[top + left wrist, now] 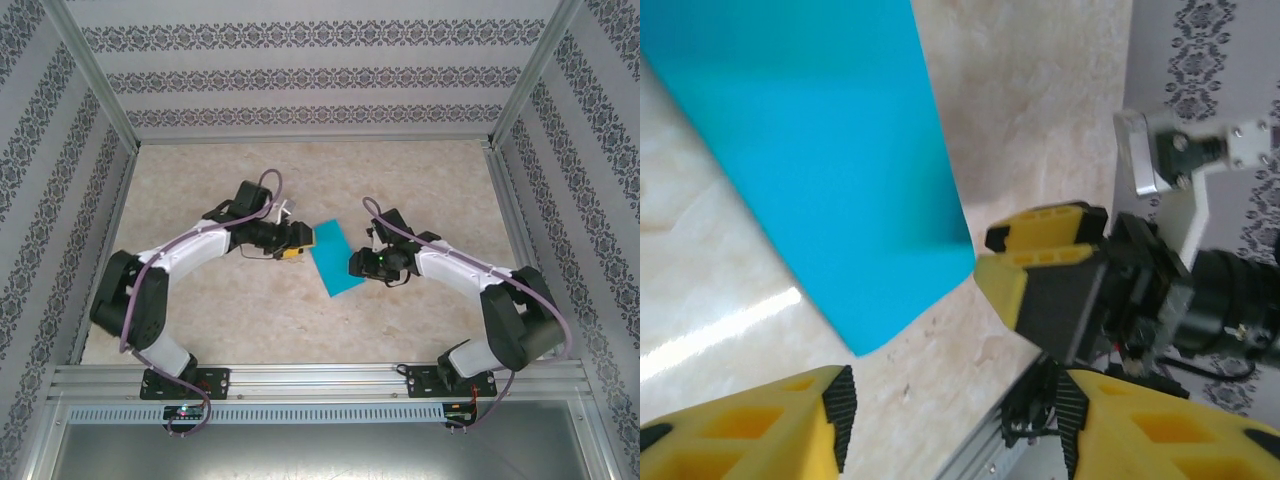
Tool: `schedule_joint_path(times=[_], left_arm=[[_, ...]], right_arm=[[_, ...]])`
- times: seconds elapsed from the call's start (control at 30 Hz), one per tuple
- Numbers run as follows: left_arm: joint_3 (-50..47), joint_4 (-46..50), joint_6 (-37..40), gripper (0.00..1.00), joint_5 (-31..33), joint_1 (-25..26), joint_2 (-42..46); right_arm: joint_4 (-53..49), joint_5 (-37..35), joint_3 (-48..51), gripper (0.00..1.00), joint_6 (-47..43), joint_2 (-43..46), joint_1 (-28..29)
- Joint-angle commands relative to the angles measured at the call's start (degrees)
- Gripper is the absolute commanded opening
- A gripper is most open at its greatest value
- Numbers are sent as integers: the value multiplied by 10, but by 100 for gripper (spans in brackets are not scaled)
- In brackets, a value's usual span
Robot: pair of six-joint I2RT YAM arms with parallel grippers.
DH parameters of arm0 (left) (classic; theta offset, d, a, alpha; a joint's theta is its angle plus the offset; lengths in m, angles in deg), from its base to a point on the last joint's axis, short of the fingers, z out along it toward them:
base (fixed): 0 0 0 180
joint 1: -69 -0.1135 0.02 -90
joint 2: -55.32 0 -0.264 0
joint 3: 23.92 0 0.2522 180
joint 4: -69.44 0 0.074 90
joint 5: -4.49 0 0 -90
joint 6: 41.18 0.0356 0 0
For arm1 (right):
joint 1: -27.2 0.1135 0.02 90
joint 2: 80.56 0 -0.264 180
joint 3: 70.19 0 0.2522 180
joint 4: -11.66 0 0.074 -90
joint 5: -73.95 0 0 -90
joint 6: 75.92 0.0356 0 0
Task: Fold a paper plane with a square sheet of paper (pick it up from the middle)
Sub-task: Turn over the paper at the center of the table, then third fold the triangle at the center of the table.
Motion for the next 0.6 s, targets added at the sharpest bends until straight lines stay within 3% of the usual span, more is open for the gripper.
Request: schedule_joint_path(times=[0.0, 0.3, 0.57], left_arm=[[43, 15, 42, 54, 26, 21, -46], [142, 26, 72, 46, 0, 26, -183], [228, 96, 126, 45, 18, 24, -264]], right_arm=[[21, 22, 22, 52, -4, 26, -20], [56, 91, 42, 51, -4, 6, -37], [52, 84, 29, 51, -15, -28, -37]])
